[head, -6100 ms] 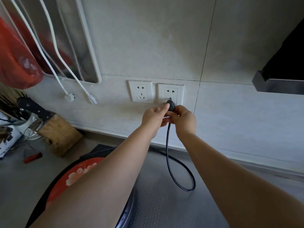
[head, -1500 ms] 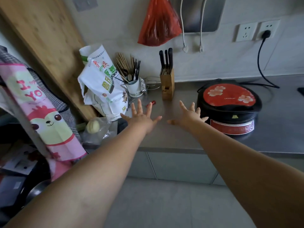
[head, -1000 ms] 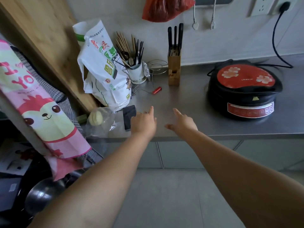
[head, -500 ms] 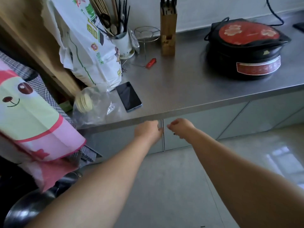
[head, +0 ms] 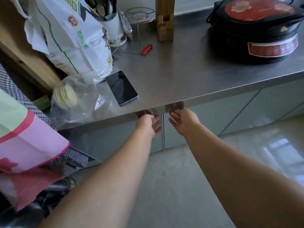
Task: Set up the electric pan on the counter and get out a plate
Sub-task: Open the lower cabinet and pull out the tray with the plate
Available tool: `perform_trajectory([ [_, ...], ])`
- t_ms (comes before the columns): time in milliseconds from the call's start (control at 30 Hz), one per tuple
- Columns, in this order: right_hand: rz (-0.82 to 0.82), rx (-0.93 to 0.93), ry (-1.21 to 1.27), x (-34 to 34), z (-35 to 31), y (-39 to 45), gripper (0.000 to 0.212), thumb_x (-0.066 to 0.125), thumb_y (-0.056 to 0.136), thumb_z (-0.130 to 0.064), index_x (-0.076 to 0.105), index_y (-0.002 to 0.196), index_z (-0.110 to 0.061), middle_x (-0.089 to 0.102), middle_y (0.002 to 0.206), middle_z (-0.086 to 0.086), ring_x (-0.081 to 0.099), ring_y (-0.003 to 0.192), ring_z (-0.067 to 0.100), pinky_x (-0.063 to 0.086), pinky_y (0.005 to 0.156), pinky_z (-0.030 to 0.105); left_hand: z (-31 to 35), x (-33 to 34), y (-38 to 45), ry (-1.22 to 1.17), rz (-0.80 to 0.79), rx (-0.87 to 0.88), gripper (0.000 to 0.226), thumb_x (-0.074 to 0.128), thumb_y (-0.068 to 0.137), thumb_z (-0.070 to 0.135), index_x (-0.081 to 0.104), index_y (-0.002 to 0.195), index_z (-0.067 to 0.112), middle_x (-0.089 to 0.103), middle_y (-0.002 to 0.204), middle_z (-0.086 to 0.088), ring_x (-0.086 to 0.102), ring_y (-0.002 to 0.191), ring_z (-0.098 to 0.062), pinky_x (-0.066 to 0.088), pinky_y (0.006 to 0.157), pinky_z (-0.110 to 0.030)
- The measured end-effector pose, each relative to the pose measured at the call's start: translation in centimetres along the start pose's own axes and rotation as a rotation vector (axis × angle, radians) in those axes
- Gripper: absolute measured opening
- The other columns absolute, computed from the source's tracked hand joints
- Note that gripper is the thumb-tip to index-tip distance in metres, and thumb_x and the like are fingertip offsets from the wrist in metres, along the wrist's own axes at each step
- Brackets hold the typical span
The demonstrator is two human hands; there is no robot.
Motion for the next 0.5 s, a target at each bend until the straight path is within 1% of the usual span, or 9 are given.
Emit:
perform_trajectory([
  [67,0.004,0.006,0.019,0.3,-0.1,0.1,0.036,0.029,0.093,0.007,0.055,0.109,-0.013,0.060,0.091,0.006,0.063,0.093,0.019,0.052,0.085,0.036,0.0,0.1,0.4,-0.022,0.014,0.009,0.019,0.034,0.098,0.003,0.052,0.099,0.011,0.064,0.108,-0.005,0.059,0.107,-0.025,0.044,0.083,-0.037],
  [100,0.006,0.006,0.020,0.4,-0.2,0.3,0.038,0.028,0.092,0.008,0.056,0.104,-0.014,0.059,0.091,0.006,0.062,0.093,0.019,0.052,0.088,0.037,0.0,0.1,0.7,-0.038,0.026,0.012,0.019,0.034,0.098,0.001,0.051,0.098,0.010,0.062,0.109,-0.006,0.060,0.113,-0.024,0.044,0.083,-0.037],
  [133,0.010,0.003,0.013,0.5,-0.3,0.5,0.039,0.027,0.090,0.010,0.056,0.100,-0.016,0.060,0.090,0.007,0.062,0.092,0.020,0.051,0.091,0.038,-0.1,-0.1,1.0,-0.062,0.039,0.013,0.019,0.034,0.098,-0.001,0.050,0.102,0.009,0.062,0.109,-0.006,0.060,0.117,-0.024,0.045,0.082,-0.038],
  [200,0.014,-0.008,0.008,0.8,-0.4,0.6,0.040,0.027,0.090,0.012,0.055,0.093,-0.015,0.059,0.084,0.007,0.060,0.097,0.020,0.050,0.095,0.038,-0.1,-0.2,1.2,-0.115,0.039,0.018,0.020,0.034,0.097,-0.004,0.048,0.106,0.008,0.061,0.096,-0.005,0.060,0.119,-0.024,0.047,0.083,-0.039],
  [267,0.020,-0.030,-0.092,1.1,-0.8,1.0,0.031,0.029,0.095,0.009,0.051,0.088,-0.013,0.054,0.081,0.002,0.056,0.099,0.017,0.049,0.098,0.035,0.0,-0.1,1.3,-0.159,0.018,0.023,0.022,0.033,0.097,-0.006,0.047,0.108,0.008,0.058,0.088,-0.004,0.062,0.118,-0.025,0.048,0.086,-0.040],
  [300,0.021,-0.045,-0.126,1.3,-0.9,1.1,0.028,0.030,0.097,0.004,0.047,0.083,-0.014,0.051,0.082,0.000,0.055,0.094,0.016,0.051,0.093,0.033,0.0,0.0,1.3,-0.175,0.012,0.028,0.025,0.033,0.097,-0.007,0.047,0.111,0.008,0.058,0.090,-0.004,0.062,0.117,-0.025,0.049,0.086,-0.040],
  [333,0.027,-0.053,-0.103,1.3,-1.0,1.4,0.028,0.031,0.099,0.000,0.043,0.080,-0.017,0.048,0.083,-0.001,0.055,0.085,0.015,0.052,0.082,0.031,0.0,0.1,1.6,-0.181,0.008,0.032,0.027,0.033,0.097,-0.007,0.047,0.114,0.008,0.060,0.094,-0.005,0.063,0.116,-0.024,0.049,0.085,-0.040],
  [400,0.033,-0.046,-0.030,1.2,-1.1,1.8,0.026,0.032,0.100,-0.004,0.041,0.081,-0.019,0.046,0.086,-0.001,0.052,0.073,0.012,0.049,0.065,0.029,0.0,0.2,1.7,-0.188,0.003,0.036,0.029,0.033,0.097,-0.008,0.048,0.115,0.010,0.060,0.101,-0.006,0.063,0.115,-0.023,0.049,0.084,-0.040],
  [500,0.015,-0.018,-0.046,1.1,-0.7,2.0,0.018,0.032,0.099,-0.002,0.044,0.101,-0.015,0.045,0.084,0.000,0.050,0.071,0.012,0.046,0.073,0.028,-0.2,0.4,2.1,-0.187,0.000,0.040,0.028,0.032,0.096,-0.008,0.048,0.112,0.009,0.061,0.093,-0.006,0.065,0.111,-0.024,0.049,0.082,-0.039],
])
Point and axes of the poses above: each hand's wrist, its own y-axis towards the middle knuckle, its own x-axis out of the palm, z = x × y, the point moved 7 cm from there along y, towards the middle knuckle
